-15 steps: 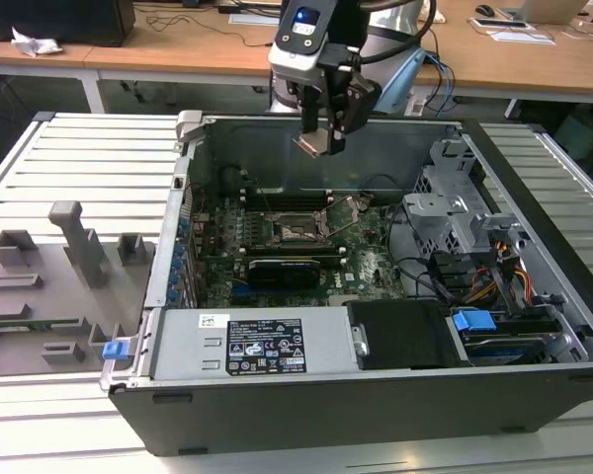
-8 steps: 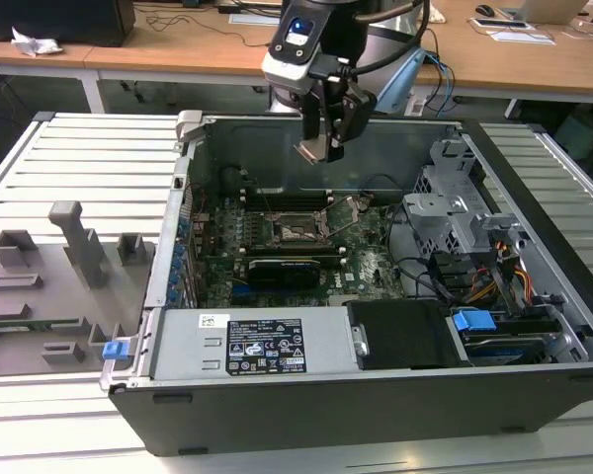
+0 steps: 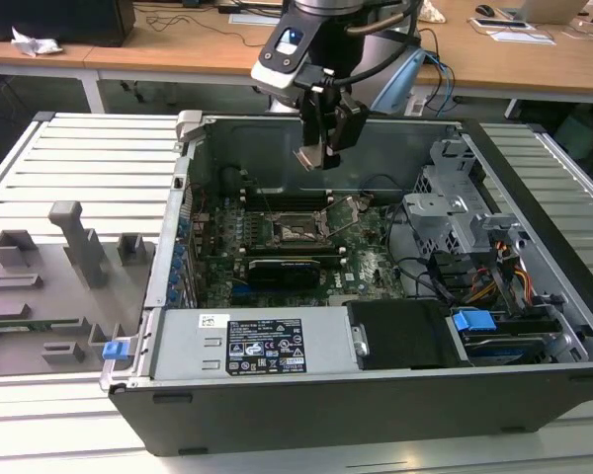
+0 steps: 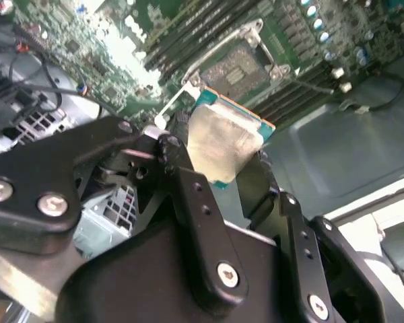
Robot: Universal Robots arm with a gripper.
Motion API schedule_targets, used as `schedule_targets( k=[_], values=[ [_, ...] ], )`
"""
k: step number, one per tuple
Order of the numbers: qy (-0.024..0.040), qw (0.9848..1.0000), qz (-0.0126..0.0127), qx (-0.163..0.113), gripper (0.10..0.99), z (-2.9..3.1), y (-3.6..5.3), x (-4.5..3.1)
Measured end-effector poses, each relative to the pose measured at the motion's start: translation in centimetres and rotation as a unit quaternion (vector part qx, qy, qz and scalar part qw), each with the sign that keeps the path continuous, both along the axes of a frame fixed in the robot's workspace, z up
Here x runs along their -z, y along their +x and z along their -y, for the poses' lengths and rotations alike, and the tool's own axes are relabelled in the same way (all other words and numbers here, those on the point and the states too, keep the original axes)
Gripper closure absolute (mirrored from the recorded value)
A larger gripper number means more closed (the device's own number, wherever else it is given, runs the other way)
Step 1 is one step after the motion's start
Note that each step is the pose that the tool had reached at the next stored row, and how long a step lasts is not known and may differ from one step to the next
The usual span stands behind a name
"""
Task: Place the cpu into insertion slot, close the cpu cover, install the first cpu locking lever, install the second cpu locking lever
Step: 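Place the cpu into insertion slot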
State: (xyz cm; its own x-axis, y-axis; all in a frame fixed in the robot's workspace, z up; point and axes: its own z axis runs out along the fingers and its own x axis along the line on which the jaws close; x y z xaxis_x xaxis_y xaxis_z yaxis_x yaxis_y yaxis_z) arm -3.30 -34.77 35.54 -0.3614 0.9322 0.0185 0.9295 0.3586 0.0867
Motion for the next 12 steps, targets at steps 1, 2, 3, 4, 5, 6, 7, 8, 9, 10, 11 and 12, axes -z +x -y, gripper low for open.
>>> schedule_targets(
  k=[1, 2, 3, 4, 5, 6, 7, 8, 9, 10, 11, 12],
  values=[
    [0.0000, 1.0000, -0.0001, 0.000, 0.557, 0.00, -0.18, 0.01],
    [-0.0001, 1.0000, -0.0001, 0.000, 0.557, 0.00, -0.30, 0.03],
    [0.0000, 1.0000, -0.0001, 0.001, 0.557, -0.01, -0.31, 0.06],
    [0.0001, 1.0000, -0.0002, 0.004, 0.557, -0.01, -0.31, 0.10],
    [0.0000, 1.0000, -0.0002, 0.009, 0.557, 0.00, -0.31, 0.14],
    [0.0000, 0.9999, -0.0002, 0.015, 0.557, 0.00, -0.31, 0.18],
    [0.0000, 0.9997, -0.0002, 0.025, 0.557, 0.00, -0.31, 0.24],
    [0.0000, 0.9994, -0.0002, 0.034, 0.557, 0.00, -0.32, 0.29],
    [0.0000, 0.9991, -0.0002, 0.041, 0.557, 0.00, -0.32, 0.35],
    [0.0000, 0.9989, -0.0002, 0.046, 0.557, 0.00, -0.31, 0.39],
    [0.0000, 0.9985, -0.0003, 0.054, 0.557, 0.00, -0.32, 0.45],
    [0.0000, 0.9983, -0.0003, 0.059, 0.557, 0.00, -0.32, 0.47]
  ],
)
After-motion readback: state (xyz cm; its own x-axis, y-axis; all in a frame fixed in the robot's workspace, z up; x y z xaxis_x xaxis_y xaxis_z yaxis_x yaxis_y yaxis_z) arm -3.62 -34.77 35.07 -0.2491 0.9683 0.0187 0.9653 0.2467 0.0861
